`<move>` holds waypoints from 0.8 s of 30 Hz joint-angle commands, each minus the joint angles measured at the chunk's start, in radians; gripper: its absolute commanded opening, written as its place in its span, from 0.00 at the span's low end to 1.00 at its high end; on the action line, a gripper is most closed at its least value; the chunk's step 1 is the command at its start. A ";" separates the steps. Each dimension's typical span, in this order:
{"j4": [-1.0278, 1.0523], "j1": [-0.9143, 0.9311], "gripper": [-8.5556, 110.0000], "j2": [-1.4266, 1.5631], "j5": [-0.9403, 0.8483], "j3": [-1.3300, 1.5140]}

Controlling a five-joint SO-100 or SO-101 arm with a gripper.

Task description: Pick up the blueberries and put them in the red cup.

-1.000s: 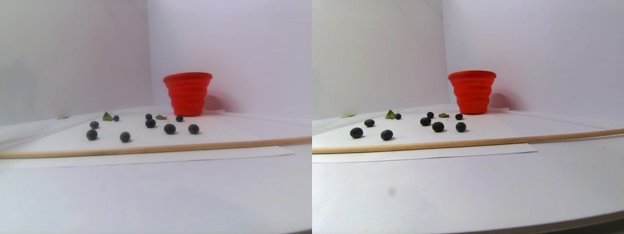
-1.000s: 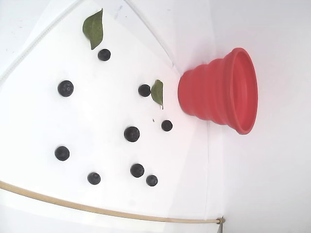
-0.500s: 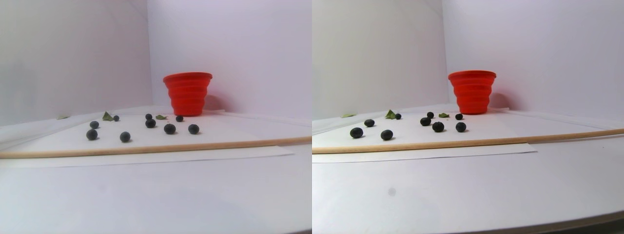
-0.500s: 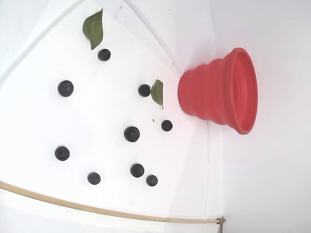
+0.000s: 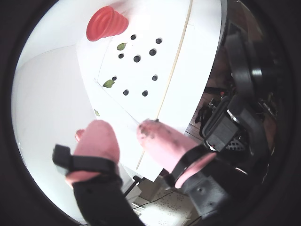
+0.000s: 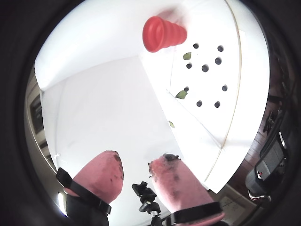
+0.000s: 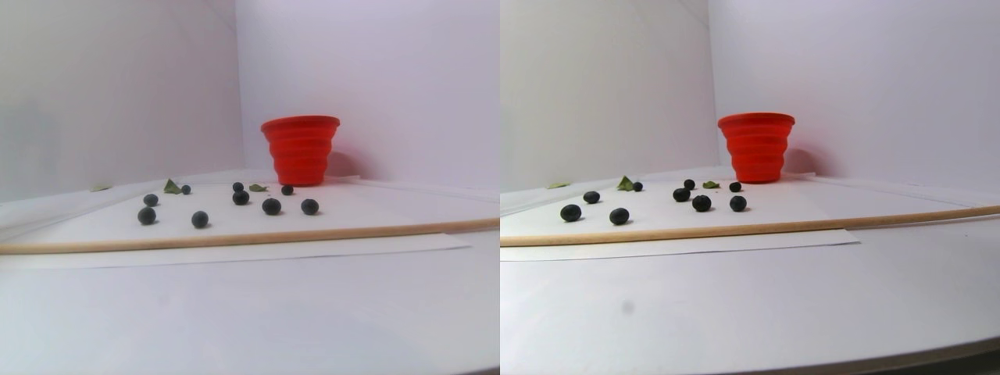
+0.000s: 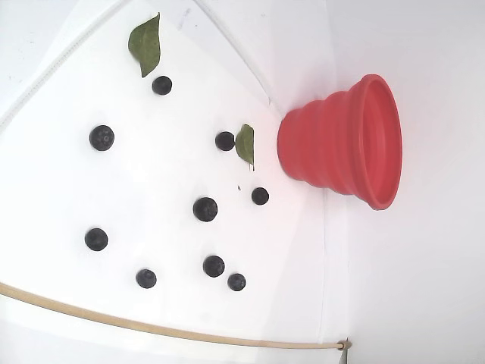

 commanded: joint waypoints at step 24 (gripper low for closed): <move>-0.137 -0.072 0.18 -0.176 -0.212 -0.023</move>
